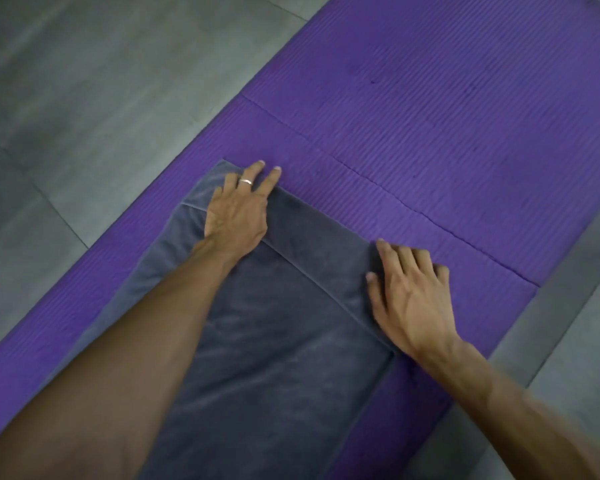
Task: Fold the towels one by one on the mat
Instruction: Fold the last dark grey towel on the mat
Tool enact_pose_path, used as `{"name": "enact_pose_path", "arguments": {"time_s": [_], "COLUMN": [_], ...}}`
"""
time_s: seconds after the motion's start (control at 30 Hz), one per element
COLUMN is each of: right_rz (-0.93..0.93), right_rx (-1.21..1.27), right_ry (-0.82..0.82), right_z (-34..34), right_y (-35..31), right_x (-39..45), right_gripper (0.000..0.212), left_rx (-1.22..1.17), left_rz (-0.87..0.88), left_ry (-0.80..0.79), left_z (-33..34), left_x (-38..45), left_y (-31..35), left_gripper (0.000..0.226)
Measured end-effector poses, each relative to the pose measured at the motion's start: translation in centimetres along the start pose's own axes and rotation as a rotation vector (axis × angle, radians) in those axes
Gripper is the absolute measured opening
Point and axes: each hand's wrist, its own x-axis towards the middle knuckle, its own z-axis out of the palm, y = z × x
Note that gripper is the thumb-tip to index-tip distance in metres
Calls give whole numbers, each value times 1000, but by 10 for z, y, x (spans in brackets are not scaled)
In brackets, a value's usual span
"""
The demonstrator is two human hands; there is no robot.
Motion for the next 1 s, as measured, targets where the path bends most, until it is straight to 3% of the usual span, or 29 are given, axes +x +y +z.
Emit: {"name": "enact_pose_path", "arguments": {"time_s": [0.1, 0.2, 0.27, 0.33, 0.43, 0.6, 0.73, 1.0], "right_rz": [92, 247, 286, 251, 179, -2, -87, -259], "right_rx": [70, 300, 360, 369, 441, 371, 316, 260], "right_ry": [-118, -259, -304, -315, -364, -486, -538, -557], "right_z": [-10, -17, -22, -27, -40, -54, -57, -51], "right_y": [-1, 2, -1, -4, -15, -57, -110, -226], "right_x": [27, 46, 50, 47, 33, -1, -41, -143], "right_gripper": [36, 24, 16, 4, 9, 19, 13, 19], "left_rx": [-90, -128, -144, -134, -171, -216, -297, -501], "left_rz": [35, 111, 123, 106, 79, 58, -12, -144], "left_ry": [-75, -70, -73, -71, -34, 13, 75, 213], "left_z": [-3, -12, -21, -27, -35, -33, -34, -23], "left_x": [9, 11, 7, -2, -21, -76, -140, -299], "left_y": [-10, -20, -25, -30, -44, -77, -103, -168], "left_gripper": [37, 14, 11, 17, 30, 28, 31, 25]}}
